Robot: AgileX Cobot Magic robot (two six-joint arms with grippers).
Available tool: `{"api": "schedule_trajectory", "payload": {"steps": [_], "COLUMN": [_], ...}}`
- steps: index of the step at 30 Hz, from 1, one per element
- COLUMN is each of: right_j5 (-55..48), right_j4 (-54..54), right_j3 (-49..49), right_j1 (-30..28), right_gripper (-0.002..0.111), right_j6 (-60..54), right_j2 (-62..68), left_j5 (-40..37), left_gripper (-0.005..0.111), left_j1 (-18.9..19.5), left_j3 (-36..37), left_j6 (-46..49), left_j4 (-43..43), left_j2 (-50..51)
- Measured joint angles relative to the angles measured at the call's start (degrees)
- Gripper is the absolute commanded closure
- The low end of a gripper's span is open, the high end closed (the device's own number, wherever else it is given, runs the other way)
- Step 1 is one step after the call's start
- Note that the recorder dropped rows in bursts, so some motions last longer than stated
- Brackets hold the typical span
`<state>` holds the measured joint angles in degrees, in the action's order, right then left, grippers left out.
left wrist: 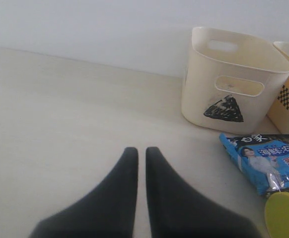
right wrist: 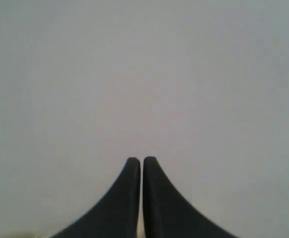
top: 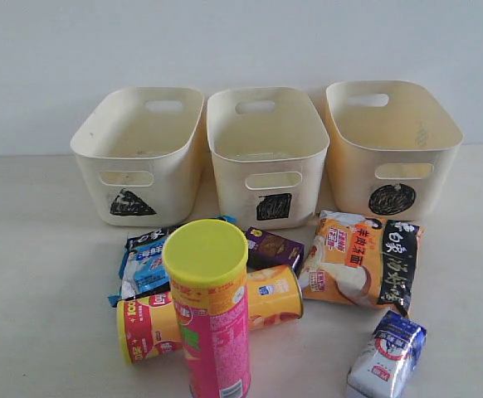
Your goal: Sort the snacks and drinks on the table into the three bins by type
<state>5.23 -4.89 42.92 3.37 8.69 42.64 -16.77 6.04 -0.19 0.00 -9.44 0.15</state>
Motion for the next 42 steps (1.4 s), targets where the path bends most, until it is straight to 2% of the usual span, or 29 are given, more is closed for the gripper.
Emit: {"api": "schedule_trajectory", "payload": {"steps": [5, 8, 11, 16, 19, 24, 33, 35, 37, 42], "right_j5": [-22.59, -35.43, -44.01, -55.51, -59.04, -59.22, -52.45, -51.74, -51.09, -54.83], "right_j4": [0.0, -3.24, -13.94, -40.16, -51.05, -62.1, -80.08, -81.35, -81.9, -82.76], "right_j3": [8.18, 12.0, 13.6, 13.73, 13.97, 13.25, -0.18, -2.12, -3.39, -3.74], "right_j1": [0.0, 0.0, 0.0, 0.0, 0.0, -1.93, -8.13, -9.33, -11.08, -15.86], "right_gripper": [0.108, 0.108, 0.108, 0.108, 0.108, 0.108, 0.108, 0.103, 0.092, 0.05], "right_j6": [-2.11, -8.25, -19.51, -42.32, -49.12, -51.75, -58.4, -59.14, -59.72, -61.07], "right_j2": [13.21, 19.68, 24.6, 32.32, 36.63, 41.37, 42.13, 42.13, 42.31, 46.51], "left_j5": [0.0, 0.0, 0.0, 0.0, 0.0, 0.0, 0.0, 0.0, 0.0, 0.0], "left_gripper": [0.102, 0.102, 0.102, 0.102, 0.102, 0.102, 0.102, 0.102, 0.102, 0.102], "left_j1": [0.0, 0.0, 0.0, 0.0, 0.0, 0.0, 0.0, 0.0, 0.0, 0.0], "left_j3": [0.0, 0.0, 0.0, 0.0, 0.0, 0.0, 0.0, 0.0, 0.0, 0.0], "left_j6": [0.0, 0.0, 0.0, 0.0, 0.0, 0.0, 0.0, 0.0, 0.0, 0.0], "left_j4": [0.0, 0.0, 0.0, 0.0, 0.0, 0.0, 0.0, 0.0, 0.0, 0.0], "left_j2": [0.0, 0.0, 0.0, 0.0, 0.0, 0.0, 0.0, 0.0, 0.0, 0.0]}}
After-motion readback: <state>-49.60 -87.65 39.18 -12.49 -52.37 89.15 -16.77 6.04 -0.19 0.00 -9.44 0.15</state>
